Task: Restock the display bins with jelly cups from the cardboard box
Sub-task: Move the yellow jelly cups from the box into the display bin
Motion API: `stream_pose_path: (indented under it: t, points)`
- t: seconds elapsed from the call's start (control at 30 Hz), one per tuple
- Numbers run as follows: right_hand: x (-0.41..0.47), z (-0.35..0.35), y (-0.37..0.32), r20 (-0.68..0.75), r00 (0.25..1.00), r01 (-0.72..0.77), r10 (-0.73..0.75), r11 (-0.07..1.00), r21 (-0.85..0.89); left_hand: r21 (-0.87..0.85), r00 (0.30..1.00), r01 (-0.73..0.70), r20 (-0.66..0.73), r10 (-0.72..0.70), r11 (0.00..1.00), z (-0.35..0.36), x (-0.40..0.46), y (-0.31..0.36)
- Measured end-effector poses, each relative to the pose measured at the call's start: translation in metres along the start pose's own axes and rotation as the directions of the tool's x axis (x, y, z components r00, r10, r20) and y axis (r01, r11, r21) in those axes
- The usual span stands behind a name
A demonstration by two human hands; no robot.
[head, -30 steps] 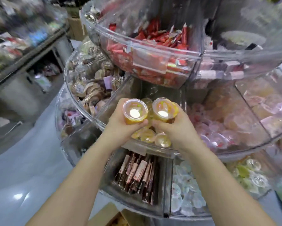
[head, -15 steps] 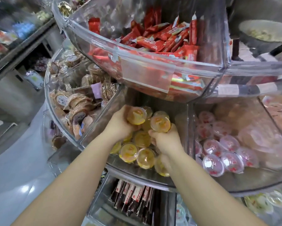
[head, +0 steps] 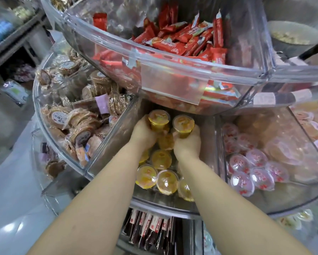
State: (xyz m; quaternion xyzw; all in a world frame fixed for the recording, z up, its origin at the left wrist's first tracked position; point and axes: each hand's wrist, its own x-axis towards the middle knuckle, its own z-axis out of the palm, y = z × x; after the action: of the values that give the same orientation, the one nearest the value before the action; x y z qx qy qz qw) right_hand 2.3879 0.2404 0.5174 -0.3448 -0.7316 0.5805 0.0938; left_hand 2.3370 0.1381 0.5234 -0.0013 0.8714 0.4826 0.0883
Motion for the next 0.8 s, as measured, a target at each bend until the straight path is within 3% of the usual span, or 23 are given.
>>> stream_pose_path:
  t: [0.23,0.43,0.8]
  points:
    - [0.001,0.004,-0.002,-0.087,0.994,0.065,-0.066,0.998,-0.014,0.113,0.997,-0.046,-0.052,0.052,0.993,0.007,0.006,0.001]
    - [0.000,0.010,-0.006,-0.184,0.982,0.026,-0.038,0.997,-0.067,0.145,0.990,-0.053,-0.119,0.070,0.988,0.009,0.001,-0.002]
    - [0.002,0.006,-0.007,-0.181,0.983,0.022,-0.040,0.995,-0.100,0.119,0.986,-0.055,-0.147,0.073,0.991,0.008,-0.004,-0.001]
